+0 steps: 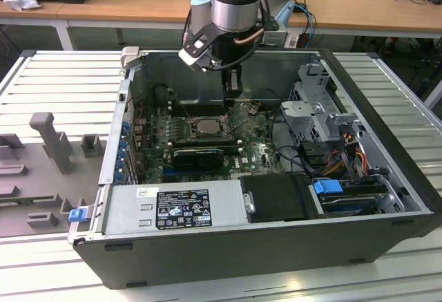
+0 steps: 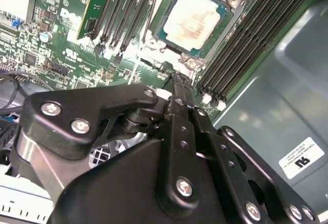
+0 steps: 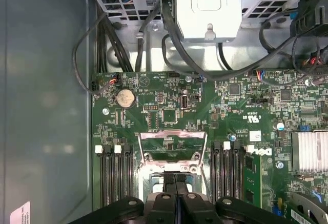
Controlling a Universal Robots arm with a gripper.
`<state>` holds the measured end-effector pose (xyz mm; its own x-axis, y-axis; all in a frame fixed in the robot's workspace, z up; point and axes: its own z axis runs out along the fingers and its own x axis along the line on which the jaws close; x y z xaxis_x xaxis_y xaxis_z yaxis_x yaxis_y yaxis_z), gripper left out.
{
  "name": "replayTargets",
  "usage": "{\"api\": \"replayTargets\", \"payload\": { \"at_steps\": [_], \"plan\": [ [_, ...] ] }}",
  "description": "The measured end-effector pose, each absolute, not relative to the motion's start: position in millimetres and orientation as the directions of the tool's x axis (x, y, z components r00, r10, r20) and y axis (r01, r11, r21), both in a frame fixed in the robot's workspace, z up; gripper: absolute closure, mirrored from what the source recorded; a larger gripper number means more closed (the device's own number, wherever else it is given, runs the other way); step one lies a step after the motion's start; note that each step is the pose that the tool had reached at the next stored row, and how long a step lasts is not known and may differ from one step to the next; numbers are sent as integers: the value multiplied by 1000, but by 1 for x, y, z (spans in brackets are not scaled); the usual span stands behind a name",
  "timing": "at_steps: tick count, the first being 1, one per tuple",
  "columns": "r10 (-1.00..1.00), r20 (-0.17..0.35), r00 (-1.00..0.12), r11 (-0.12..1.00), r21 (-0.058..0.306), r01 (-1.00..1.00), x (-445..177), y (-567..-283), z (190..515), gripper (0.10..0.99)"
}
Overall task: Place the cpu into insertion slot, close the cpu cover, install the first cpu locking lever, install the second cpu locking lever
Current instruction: 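Close the cpu cover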
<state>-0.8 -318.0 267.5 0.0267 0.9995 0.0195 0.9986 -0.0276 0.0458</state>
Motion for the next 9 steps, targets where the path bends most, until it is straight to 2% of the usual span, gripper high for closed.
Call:
{"api": "replayTargets", "payload": {
  "at_steps": [9],
  "plan": [
    [999,19,27,-28,45,999,11,-318,268,980]
  ]
}}
